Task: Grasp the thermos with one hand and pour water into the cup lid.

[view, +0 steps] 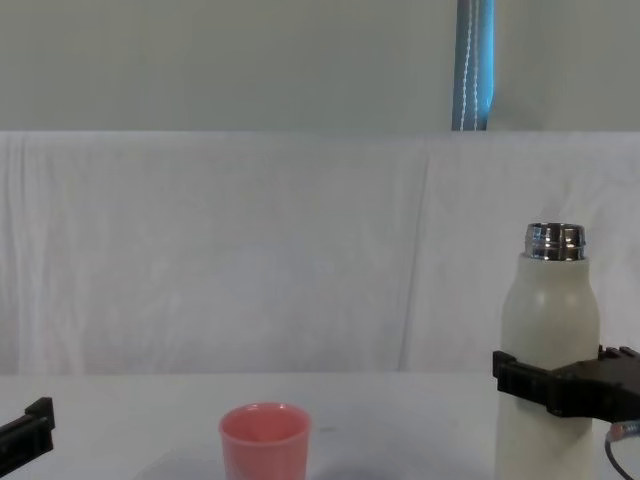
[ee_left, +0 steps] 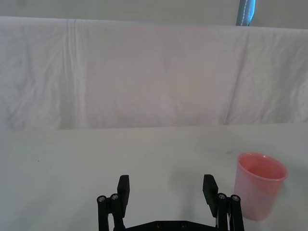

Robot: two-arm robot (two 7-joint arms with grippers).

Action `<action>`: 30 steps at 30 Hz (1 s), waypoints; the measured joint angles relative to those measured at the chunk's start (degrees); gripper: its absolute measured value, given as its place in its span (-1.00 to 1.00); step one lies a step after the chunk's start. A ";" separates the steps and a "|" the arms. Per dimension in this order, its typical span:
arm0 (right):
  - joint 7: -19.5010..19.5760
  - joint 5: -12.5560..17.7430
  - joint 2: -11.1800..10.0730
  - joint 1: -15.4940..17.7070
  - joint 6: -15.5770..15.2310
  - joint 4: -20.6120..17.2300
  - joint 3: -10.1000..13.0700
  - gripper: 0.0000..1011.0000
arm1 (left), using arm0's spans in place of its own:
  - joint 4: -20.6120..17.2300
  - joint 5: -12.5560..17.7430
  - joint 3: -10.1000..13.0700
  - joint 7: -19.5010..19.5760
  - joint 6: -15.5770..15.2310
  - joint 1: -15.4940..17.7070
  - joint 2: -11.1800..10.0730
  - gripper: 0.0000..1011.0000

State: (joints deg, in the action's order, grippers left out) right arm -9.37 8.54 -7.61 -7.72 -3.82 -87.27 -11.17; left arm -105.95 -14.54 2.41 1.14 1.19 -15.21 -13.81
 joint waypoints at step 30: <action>-0.88 1.66 -1.03 2.21 -1.18 -2.21 0.62 0.98 | 0.00 0.00 0.00 0.00 0.00 0.00 0.00 0.98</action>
State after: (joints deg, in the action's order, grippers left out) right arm -10.25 10.19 -8.64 -5.51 -5.00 -89.48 -10.55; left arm -105.95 -14.54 2.41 1.14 1.19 -15.21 -13.81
